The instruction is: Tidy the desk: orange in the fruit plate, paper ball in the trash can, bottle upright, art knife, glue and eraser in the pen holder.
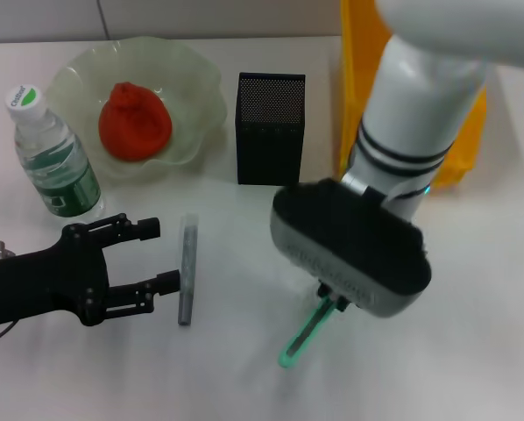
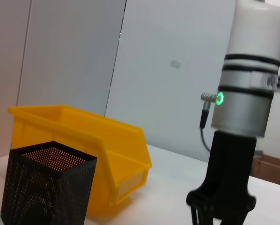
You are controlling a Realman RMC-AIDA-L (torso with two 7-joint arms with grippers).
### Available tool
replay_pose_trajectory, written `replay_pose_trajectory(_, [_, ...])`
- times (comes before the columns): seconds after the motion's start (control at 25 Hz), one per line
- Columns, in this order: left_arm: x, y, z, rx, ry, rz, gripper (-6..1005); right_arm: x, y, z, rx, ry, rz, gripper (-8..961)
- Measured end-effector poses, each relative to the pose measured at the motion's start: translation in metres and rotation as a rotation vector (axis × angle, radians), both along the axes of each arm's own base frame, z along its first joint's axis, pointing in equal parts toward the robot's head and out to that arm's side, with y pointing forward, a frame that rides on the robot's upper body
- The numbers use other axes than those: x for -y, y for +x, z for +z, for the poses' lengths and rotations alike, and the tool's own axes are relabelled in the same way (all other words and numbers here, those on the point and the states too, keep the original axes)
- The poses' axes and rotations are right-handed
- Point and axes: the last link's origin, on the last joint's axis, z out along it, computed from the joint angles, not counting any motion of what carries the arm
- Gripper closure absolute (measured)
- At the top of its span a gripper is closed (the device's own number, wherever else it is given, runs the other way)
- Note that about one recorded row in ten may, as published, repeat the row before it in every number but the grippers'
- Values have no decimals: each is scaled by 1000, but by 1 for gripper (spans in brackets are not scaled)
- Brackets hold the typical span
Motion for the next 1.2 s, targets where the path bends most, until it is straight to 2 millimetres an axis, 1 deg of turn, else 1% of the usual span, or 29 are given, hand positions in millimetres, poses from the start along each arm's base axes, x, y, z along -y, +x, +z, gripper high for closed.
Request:
replay_pose_trajectory(0.04, [1, -1, 3, 3, 4, 2, 201, -3, -1, 13, -43, 24, -99, 774])
replay_pose_trajectory(0.12, [1, -1, 3, 3, 4, 2, 201, -3, -1, 13, -43, 24, -99, 774])
replay_pose_trajectory(0.16, [1, -2, 4, 5, 6, 2, 201, -6, 2, 22, -89, 41, -176, 774])
replay_pose_trajectory(0.2, [1, -2, 4, 5, 6, 2, 201, -6, 2, 22, -89, 41, -176, 773])
replay_pose_trajectory(0.24, [1, -2, 4, 5, 6, 3, 201, -9, 8, 30, -146, 62, -254, 773])
replay_pose_trajectory(0.28, [2, -2, 5, 5, 6, 3, 201, -9, 8, 30, -146, 62, -254, 773])
replay_pose_trajectory(0.36, [3, -3, 5, 7, 5, 3, 200, -10, 17, 36, -202, 85, -331, 773])
replay_pose_trajectory(0.44, [4, -2, 6, 12, 2, -1, 200, -7, 35, 43, -293, 108, -443, 773])
replay_pose_trajectory(0.48, [5, -2, 7, 15, 2, -3, 200, -7, 35, 43, -293, 108, -443, 773])
replay_pose_trajectory(0.52, [5, -2, 7, 16, 3, -3, 200, -6, 40, 45, -325, 110, -476, 773])
replay_pose_trajectory(0.6, [6, -3, 7, 16, 3, -2, 200, -1, 51, 50, -407, 110, -544, 773])
replay_pose_trajectory(0.64, [6, -3, 7, 16, 3, -1, 200, 4, 61, 55, -497, 115, -602, 773])
replay_pose_trajectory(0.68, [6, -3, 7, 15, 2, -2, 200, 4, 61, 55, -497, 115, -602, 773])
replay_pose_trajectory(0.88, [7, -3, 7, 17, -3, -5, 201, 13, 86, 69, -730, 139, -742, 774])
replay_pose_trajectory(1.0, [6, -2, 7, 18, 0, -7, 201, 15, 97, 78, -861, 156, -834, 773])
replay_pose_trajectory(1.04, [6, -2, 8, 18, 2, -6, 201, 17, 104, 83, -935, 159, -897, 773])
replay_pose_trajectory(1.08, [5, -2, 8, 19, 5, -6, 200, 17, 104, 83, -935, 159, -897, 773])
replay_pose_trajectory(1.16, [5, -2, 9, 20, 12, -4, 200, 18, 113, 86, -998, 171, -984, 773])
replay_pose_trajectory(1.2, [4, -2, 9, 20, 13, -3, 200, 18, 113, 86, -998, 171, -984, 773])
